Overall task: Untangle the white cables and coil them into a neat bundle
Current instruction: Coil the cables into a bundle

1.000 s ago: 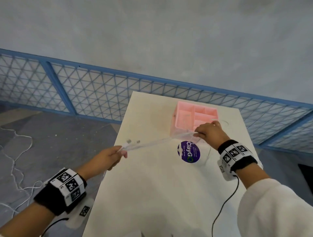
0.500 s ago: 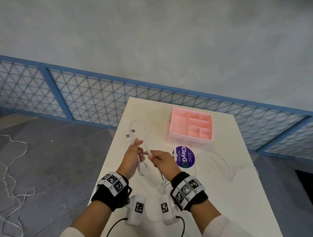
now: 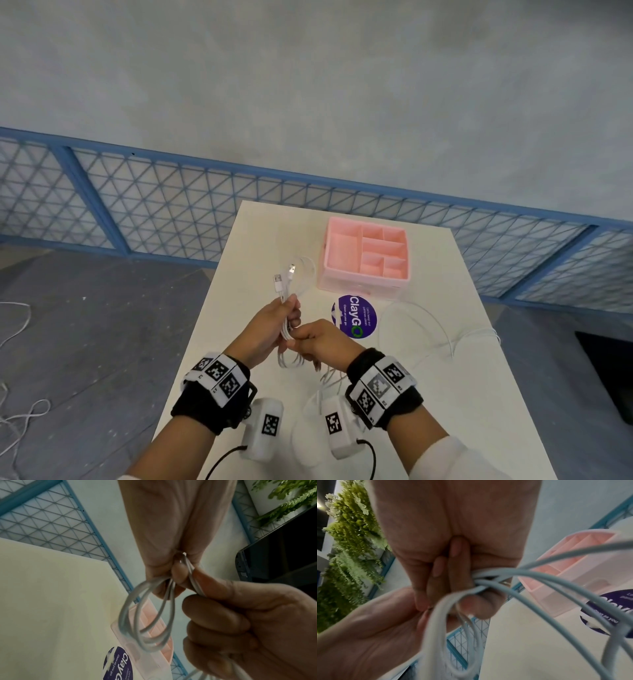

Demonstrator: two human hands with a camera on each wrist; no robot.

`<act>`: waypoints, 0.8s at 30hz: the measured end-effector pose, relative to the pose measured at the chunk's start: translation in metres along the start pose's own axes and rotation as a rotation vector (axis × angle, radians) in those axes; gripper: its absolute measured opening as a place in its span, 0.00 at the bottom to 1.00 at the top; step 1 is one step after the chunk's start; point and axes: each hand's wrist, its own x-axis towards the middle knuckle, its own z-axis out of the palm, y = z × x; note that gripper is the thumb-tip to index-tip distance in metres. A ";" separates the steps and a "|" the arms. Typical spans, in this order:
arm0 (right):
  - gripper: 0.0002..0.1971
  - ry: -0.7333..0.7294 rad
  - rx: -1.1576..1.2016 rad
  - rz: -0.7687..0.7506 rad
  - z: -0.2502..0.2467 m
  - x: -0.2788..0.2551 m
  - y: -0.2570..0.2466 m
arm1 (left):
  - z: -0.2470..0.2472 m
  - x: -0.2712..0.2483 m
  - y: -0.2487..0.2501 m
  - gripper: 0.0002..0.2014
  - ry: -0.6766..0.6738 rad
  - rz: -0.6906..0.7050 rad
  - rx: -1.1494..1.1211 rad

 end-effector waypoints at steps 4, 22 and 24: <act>0.17 -0.014 -0.026 -0.001 -0.001 0.004 -0.001 | 0.005 0.003 0.007 0.12 0.042 -0.012 -0.164; 0.09 -0.070 -0.775 0.349 -0.014 0.006 0.062 | -0.044 0.007 0.043 0.15 0.263 0.404 -0.573; 0.13 -0.007 -0.733 0.416 -0.028 0.004 0.074 | -0.058 0.006 0.052 0.15 0.295 0.454 -0.584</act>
